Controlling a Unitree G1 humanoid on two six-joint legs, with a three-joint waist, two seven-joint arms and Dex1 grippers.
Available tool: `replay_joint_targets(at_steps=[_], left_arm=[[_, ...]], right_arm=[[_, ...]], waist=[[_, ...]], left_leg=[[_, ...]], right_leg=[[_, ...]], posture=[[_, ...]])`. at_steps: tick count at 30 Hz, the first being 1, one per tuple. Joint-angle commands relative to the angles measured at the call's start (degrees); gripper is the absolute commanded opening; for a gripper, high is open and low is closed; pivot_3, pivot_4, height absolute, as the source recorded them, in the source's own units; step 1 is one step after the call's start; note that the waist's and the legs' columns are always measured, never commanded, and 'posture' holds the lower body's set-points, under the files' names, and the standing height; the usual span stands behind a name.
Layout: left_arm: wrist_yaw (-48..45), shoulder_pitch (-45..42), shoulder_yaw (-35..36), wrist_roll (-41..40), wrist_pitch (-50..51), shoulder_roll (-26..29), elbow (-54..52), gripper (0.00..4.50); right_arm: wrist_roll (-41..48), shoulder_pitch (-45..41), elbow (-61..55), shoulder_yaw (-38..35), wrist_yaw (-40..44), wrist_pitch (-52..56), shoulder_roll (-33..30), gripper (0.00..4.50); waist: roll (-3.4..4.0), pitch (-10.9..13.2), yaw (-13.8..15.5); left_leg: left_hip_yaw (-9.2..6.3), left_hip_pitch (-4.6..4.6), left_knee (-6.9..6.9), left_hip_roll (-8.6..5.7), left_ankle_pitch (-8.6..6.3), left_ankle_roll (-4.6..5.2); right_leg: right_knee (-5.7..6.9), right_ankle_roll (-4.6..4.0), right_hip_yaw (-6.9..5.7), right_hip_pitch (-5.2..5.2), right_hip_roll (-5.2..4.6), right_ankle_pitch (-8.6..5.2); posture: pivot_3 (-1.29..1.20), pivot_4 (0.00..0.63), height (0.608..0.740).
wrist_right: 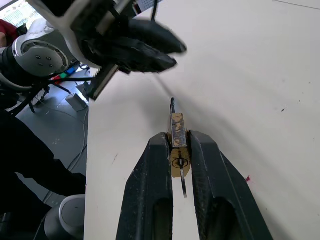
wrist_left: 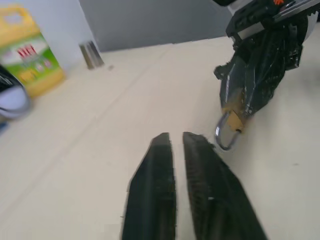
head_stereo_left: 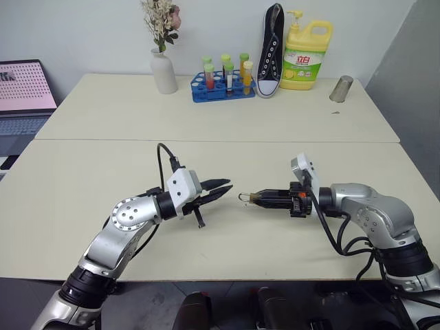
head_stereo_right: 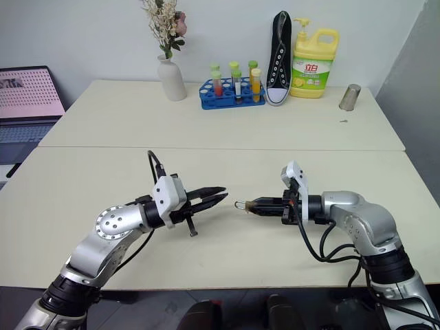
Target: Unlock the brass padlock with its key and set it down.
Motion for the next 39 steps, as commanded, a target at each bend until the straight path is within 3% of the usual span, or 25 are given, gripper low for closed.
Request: replay_joint_targets(at_steps=[1, 12, 27, 39], left_arm=[[-2.87, -1.25, 0.48, -0.48, 2.49, -1.31, -0.25, 0.0], [-4.5, -1.2, 1.3, 0.99, 5.92, -5.42, -0.99, 0.0], [-6.89, 0.53, 3.44, -3.08, 12.99, -4.72, -8.61, 0.0], [-3.55, -2.33, 6.83, -4.84, 16.89, -8.48, -8.84, 0.0]], right_arm=[[1.19, -0.87, -2.77, -2.17, 0.5, -0.6, -0.23, 0.17], [1.74, -0.31, -3.43, -2.41, 0.23, -0.08, -0.05, 0.17], [0.82, -0.5, -1.88, -1.76, 0.48, -0.87, 0.04, 0.17], [0.65, -0.41, -1.91, -1.22, 0.89, -0.89, -0.07, 0.17]], waist=[[0.0, 0.0, 0.01], [0.0, 0.0, 0.01], [0.0, 0.0, 0.01], [0.0, 0.0, 0.01]], left_leg=[[0.0, 0.0, 0.0, 0.01, 0.0, 0.0], [-0.01, -0.01, 0.0, 0.01, 0.0, 0.0], [-0.01, 0.0, 0.0, 0.02, 0.0, 0.0], [-0.01, -0.01, 0.0, 0.0, 0.0, 0.0]], right_leg=[[0.0, 0.0, 0.01, 0.0, 0.01, 0.0], [0.0, -0.03, 0.02, 0.0, 0.01, 0.01], [0.0, -0.01, 0.04, 0.0, 0.01, 0.0], [-0.01, -0.01, 0.04, 0.0, 0.01, 0.0]], posture=[[0.0, 0.15, 0.74], [0.0, 0.15, 0.74], [0.0, 0.15, 0.74], [0.0, 0.15, 0.74]])
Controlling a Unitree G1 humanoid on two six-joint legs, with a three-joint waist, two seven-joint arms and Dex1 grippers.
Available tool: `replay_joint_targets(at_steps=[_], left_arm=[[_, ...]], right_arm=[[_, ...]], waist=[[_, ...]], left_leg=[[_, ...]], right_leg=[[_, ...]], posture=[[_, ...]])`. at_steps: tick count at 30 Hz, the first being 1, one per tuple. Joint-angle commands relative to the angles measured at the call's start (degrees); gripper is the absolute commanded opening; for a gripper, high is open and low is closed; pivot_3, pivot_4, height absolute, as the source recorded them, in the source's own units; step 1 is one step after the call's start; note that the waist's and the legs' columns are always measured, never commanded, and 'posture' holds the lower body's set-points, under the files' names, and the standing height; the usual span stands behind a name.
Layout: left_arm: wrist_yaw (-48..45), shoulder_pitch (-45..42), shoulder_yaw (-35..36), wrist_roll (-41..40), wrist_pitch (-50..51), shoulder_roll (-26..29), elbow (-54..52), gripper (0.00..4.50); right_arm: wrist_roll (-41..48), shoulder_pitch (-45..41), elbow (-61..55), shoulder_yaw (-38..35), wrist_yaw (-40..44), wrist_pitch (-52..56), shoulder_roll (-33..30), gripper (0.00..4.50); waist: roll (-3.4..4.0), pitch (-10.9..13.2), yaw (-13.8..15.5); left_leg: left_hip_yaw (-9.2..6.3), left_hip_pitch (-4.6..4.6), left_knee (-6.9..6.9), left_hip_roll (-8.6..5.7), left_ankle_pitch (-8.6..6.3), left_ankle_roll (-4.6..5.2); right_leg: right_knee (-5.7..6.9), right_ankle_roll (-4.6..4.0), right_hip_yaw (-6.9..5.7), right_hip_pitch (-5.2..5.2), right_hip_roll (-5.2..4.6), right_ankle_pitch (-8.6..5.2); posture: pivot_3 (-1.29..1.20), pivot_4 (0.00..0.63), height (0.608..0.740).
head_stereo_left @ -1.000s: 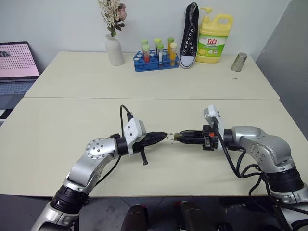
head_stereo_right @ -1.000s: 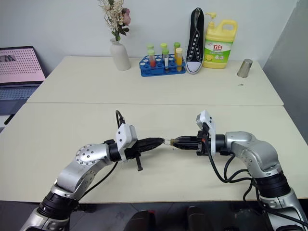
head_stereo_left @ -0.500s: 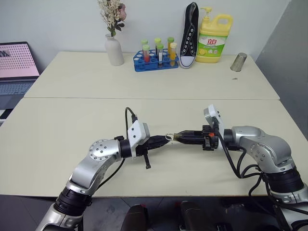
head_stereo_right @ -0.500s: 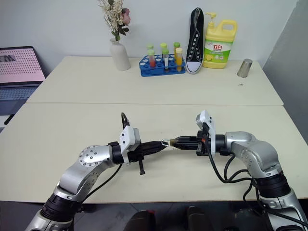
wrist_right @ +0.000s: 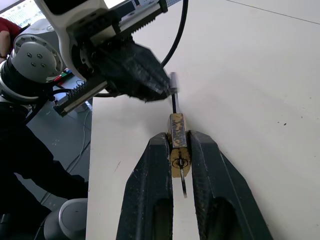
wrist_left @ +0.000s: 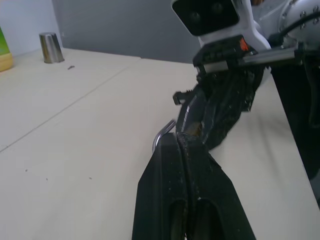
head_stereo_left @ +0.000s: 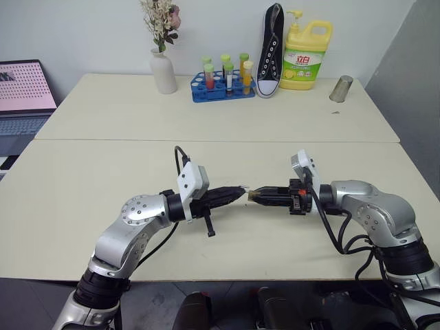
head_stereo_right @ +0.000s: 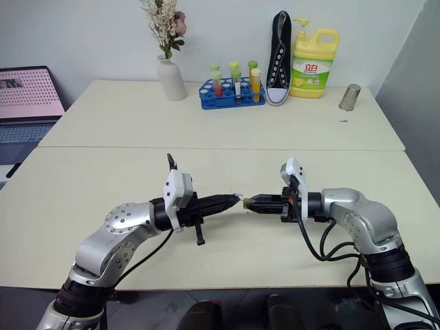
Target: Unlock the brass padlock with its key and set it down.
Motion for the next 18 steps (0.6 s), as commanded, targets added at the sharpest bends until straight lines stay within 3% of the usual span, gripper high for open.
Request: replay_joint_targets(at_steps=[1, 8, 11, 13, 15, 18], left_arm=[[0.36, -0.98, 1.09, -0.42, -0.23, -0.4, -1.72, 0.0], [-0.38, 0.34, 0.88, 2.59, -2.1, 1.85, -3.34, 0.0], [-1.98, 2.0, 2.95, 4.4, -6.41, 4.27, -4.55, 0.0], [-5.05, 3.27, 2.47, 9.93, -13.81, 8.37, -3.26, 0.0], [-10.3, 5.24, 0.1, 18.08, -26.76, 14.29, 0.19, 0.37], [-12.21, 6.81, -0.8, 19.42, -32.48, 15.73, 2.37, 1.16]], right_arm=[[0.11, -0.25, -1.06, -0.89, 0.86, -0.9, -0.2, 0.17], [0.08, -0.01, -1.31, -1.08, 0.66, -0.6, -0.6, 0.17], [-0.14, 0.0, -0.95, -1.07, 0.5, -0.06, -1.16, 0.17], [-0.22, -0.06, -0.45, -0.67, 0.62, 0.96, -1.92, 0.17], [0.08, -0.44, 0.32, 0.11, 1.14, 2.91, -2.76, 0.17], [0.1, -1.1, 1.36, 1.27, 1.75, 4.82, -3.3, 0.17]], waist=[[0.0, 0.0, 0.0], [0.0, 0.0, 0.0], [0.0, 0.0, -0.06], [0.0, 0.0, -0.04], [0.01, 0.01, -0.06], [0.06, 0.03, 0.0]], left_leg=[[0.0, 0.0, 0.0, 0.0, 0.0, 0.0], [0.0, 0.0, 0.0, 0.0, 0.0, 0.0], [0.01, 0.02, -0.03, 0.02, 0.0, 0.0], [0.0, 0.01, -0.03, 0.03, 0.0, 0.0], [0.02, 0.03, -0.03, 0.04, 0.0, 0.0], [0.09, 0.06, -0.07, 0.03, 0.0, 0.0]], right_leg=[[0.0, 0.0, -0.01, 0.0, 0.0, 0.0], [0.0, 0.0, 0.0, 0.0, 0.0, 0.0], [-0.01, -0.01, 0.02, 0.0, 0.0, -0.01], [-0.01, -0.02, 0.0, -0.01, -0.01, -0.01], [-0.02, -0.03, 0.03, -0.02, -0.01, -0.01], [-0.02, -0.3, 0.06, -0.02, -0.09, 0.1]], posture=[[0.0, 0.15, 0.74], [0.0, 0.15, 0.74], [0.0, 0.15, 0.74], [0.0, 0.15, 0.74], [0.0, 0.15, 0.74], [0.0, 0.15, 0.74]])
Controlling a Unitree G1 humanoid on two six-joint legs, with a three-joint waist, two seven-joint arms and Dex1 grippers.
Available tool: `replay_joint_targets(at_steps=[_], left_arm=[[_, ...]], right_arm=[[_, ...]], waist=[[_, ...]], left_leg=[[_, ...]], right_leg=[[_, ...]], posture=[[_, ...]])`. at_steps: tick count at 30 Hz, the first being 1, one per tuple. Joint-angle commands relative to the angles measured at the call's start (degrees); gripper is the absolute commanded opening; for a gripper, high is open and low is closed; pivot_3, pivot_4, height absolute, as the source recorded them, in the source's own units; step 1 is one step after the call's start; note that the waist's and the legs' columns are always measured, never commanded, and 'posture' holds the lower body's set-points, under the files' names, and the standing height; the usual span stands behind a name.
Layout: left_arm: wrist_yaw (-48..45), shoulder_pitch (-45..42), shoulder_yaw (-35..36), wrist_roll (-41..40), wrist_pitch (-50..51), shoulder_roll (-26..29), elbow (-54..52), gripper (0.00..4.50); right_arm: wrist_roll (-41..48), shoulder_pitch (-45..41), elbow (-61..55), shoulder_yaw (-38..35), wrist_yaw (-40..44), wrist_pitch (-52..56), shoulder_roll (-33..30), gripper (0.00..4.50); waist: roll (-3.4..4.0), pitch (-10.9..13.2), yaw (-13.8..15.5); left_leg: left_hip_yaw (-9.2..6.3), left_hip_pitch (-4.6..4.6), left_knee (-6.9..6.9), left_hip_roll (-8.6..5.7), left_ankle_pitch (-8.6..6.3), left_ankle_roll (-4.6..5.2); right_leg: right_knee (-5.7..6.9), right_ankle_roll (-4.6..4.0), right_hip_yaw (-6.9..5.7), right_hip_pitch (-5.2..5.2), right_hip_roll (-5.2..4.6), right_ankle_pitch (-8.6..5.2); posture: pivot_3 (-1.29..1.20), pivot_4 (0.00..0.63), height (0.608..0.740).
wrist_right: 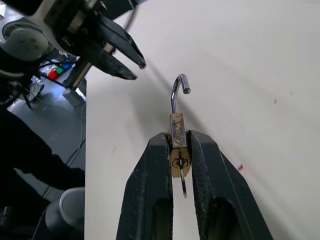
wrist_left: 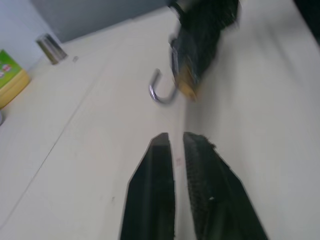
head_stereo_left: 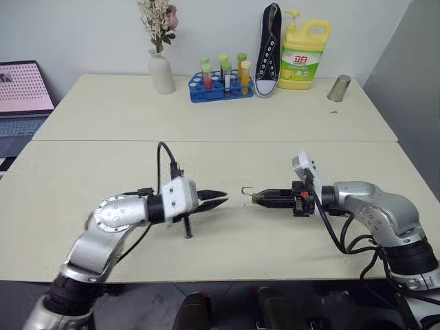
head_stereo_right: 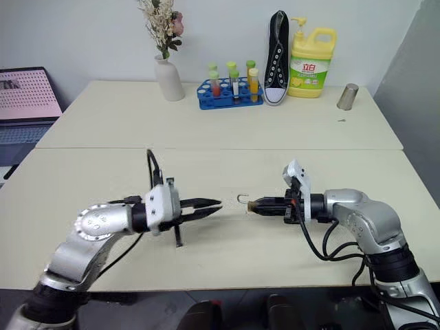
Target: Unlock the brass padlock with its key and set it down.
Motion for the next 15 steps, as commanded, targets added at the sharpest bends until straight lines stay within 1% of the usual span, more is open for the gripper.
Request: replay_joint_targets(at_steps=[1, 2, 3, 7, 10, 11, 15], left_arm=[[-2.72, 1.35, -1.5, 2.09, -7.49, -0.01, 0.81, 1.51], [-3.18, 1.62, -1.79, 2.22, -8.24, 0.0, 0.84, 1.97], [-3.41, 1.98, -2.02, 1.84, -7.97, -0.13, 0.35, 2.19], [-2.61, 2.0, -2.16, 0.21, -5.2, -1.61, -1.32, 3.41], [-2.06, 1.59, -1.89, 0.0, -3.99, -2.66, -1.61, 4.39], [-1.81, 1.44, -1.78, -0.27, -3.44, -3.09, -1.78, 4.49], [-1.48, 1.21, -2.04, 0.44, -2.72, -3.58, -2.09, 4.5]], right_arm=[[0.24, -1.35, 0.19, 0.85, 1.44, 2.11, -0.63, 0.17], [0.23, -1.53, 0.56, 1.04, 1.66, 2.62, -0.63, 0.17], [0.1, -1.7, 1.05, 1.41, 1.84, 3.04, -0.62, 0.17], [-0.97, -2.64, 3.37, 3.98, 2.3, 4.49, -0.22, 0.17], [-1.73, -3.81, 5.69, 5.46, 2.15, 5.81, 0.91, 0.17], [-2.2, -4.53, 7.25, 5.95, 1.76, 6.41, 1.79, 0.17], [-5.66, -6.31, 10.97, 8.7, 3.05, 4.57, 2.2, 0.17]], waist=[[0.0, 0.03, 0.03], [-0.01, 0.03, 0.03], [-0.01, 0.03, 0.06], [-0.01, 0.03, 0.07], [-0.01, 0.04, 0.03], [-0.01, 0.03, 0.01], [-0.01, 0.03, -0.02]], left_leg=[[0.02, -0.01, 0.0, -0.01, 0.0, 0.0], [0.01, -0.04, 0.03, -0.01, 0.0, 0.0], [0.01, -0.06, 0.03, -0.01, 0.0, 0.0], [-0.01, -0.07, 0.03, -0.01, 0.0, 0.0], [-0.02, -0.07, 0.03, 0.01, 0.0, 0.0], [-0.02, -0.07, 0.03, 0.01, 0.0, 0.0], [-0.04, -0.06, 0.02, 0.02, 0.0, 0.0]], right_leg=[[0.0, 0.0, -0.01, 0.0, -0.11, 0.0], [-0.02, 0.01, -0.03, 0.0, -0.13, 0.0], [-0.04, 0.02, -0.03, 0.0, -0.13, -0.01], [-0.03, 0.25, -0.05, -0.01, -0.13, -0.14], [-0.03, 0.25, -0.05, -0.01, -0.12, -0.14], [-0.02, 0.25, -0.05, -0.01, -0.11, -0.14], [0.0, 0.25, -0.06, -0.02, -0.09, -0.13]], posture=[[0.0, 0.15, 0.74], [0.0, 0.15, 0.74], [0.0, 0.15, 0.74], [0.0, 0.15, 0.74], [0.0, 0.15, 0.74], [0.0, 0.15, 0.74], [0.0, 0.15, 0.74]])
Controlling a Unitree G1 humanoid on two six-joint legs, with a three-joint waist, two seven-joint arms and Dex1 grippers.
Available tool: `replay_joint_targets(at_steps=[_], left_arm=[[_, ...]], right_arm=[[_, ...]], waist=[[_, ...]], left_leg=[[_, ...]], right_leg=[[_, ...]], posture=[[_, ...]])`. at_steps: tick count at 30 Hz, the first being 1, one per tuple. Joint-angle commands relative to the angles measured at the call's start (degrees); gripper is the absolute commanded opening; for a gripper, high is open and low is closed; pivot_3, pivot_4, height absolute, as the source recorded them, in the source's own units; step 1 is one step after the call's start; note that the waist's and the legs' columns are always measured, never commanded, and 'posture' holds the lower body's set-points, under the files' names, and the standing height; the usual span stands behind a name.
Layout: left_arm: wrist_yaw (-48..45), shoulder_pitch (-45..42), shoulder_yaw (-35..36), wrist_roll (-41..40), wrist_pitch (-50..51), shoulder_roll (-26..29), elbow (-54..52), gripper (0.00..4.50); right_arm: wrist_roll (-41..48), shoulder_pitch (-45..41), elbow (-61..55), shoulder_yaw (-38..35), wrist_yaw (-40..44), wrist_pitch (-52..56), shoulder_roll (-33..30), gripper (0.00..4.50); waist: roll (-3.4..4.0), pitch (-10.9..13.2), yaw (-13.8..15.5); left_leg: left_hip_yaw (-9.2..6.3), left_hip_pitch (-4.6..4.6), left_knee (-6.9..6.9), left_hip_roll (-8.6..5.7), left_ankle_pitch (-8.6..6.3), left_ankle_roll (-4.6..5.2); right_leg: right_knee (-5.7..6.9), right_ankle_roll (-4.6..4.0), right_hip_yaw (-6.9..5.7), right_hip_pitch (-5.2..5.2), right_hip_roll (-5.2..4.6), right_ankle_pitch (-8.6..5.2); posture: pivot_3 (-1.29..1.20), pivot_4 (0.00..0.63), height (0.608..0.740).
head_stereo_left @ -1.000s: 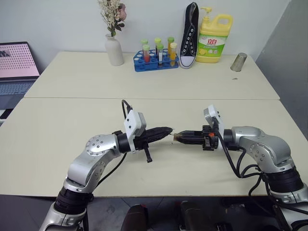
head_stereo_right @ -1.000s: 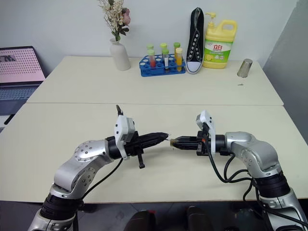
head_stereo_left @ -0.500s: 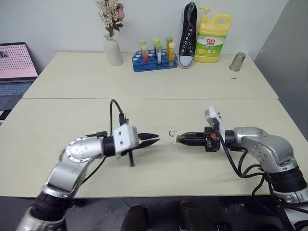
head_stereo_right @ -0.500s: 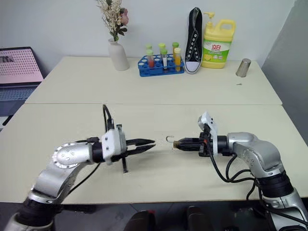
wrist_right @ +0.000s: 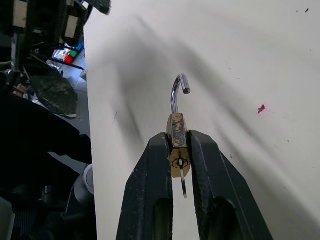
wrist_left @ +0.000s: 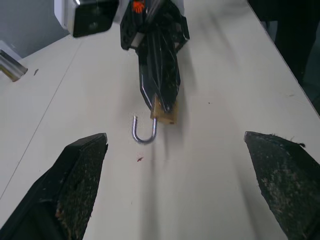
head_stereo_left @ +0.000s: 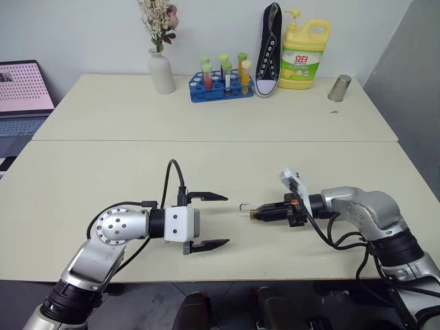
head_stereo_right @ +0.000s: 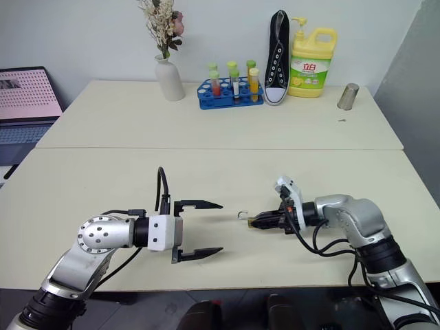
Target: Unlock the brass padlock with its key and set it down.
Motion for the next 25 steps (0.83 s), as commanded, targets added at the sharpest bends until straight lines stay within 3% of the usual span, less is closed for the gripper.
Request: replay_joint_targets(at_steps=[1, 3, 8, 15, 20, 25], left_arm=[[0.74, -0.48, 0.08, -0.06, 0.69, -0.33, -2.15, 4.5], [0.68, -0.19, -0.1, 0.16, 1.1, -0.27, -2.45, 4.5], [1.74, 1.66, 0.72, -1.34, 5.37, -0.78, -2.51, 4.5], [6.59, 3.26, 2.93, -0.21, 12.77, -0.76, -3.19, 4.5], [5.67, 4.2, 3.95, -2.66, 16.22, 0.2, -4.49, 4.5], [3.33, 4.23, 3.84, -4.24, 17.75, 1.14, -4.01, 4.5]], right_arm=[[-3.29, -2.16, 1.77, 1.63, 1.6, -2.7, -0.32, 0.17], [-5.95, -2.59, 2.5, 3.09, 2.75, -5.34, -1.15, 0.17], [-13.26, -1.54, 3.8, 3.08, 4.09, -17.96, -3.18, 1.87], [-15.06, 4.9, -2.98, -2.31, 4.81, -25.52, -8.32, 4.36], [-14.8, 12.23, -12.01, -5.99, 6.97, -29.07, -14.69, 4.36], [-14.39, 15.86, -15.62, -9.38, 6.43, -29.68, -17.16, 4.36]], waist=[[0.0, 0.0, 0.0], [0.0, 0.0, 0.01], [0.0, 0.0, 0.0], [0.0, 0.0, 0.07], [-0.01, 0.0, 0.16], [0.0, 0.0, -0.09]], left_leg=[[0.01, 0.0, 0.0, 0.0, 0.0, 0.0], [0.02, -0.01, 0.0, -0.02, 0.0, 0.0], [0.02, -0.01, 0.0, -0.01, 0.0, 0.0], [-0.01, -0.02, 0.0, -0.01, 0.0, 0.0], [0.0, -0.03, -0.01, -0.03, 0.0, 0.0], [-0.01, 0.06, 0.0, 0.02, 0.0, 0.0]], right_leg=[[0.0, 0.0, 0.01, 0.0, 0.0, 0.0], [-0.01, 0.0, 0.01, -0.01, 0.0, 0.0], [-0.02, 0.01, 0.01, -0.01, -0.01, 0.0], [-0.01, 0.01, -0.01, 0.0, -0.02, -0.01], [-0.03, 0.02, 0.0, 0.0, -0.04, -0.01], [0.02, 0.02, 0.0, 0.01, -0.01, -0.01]], posture=[[0.0, 0.15, 0.74], [0.0, 0.15, 0.74], [0.0, 0.15, 0.74], [0.0, 0.15, 0.74], [0.0, 0.15, 0.74], [0.0, 0.15, 0.74]])
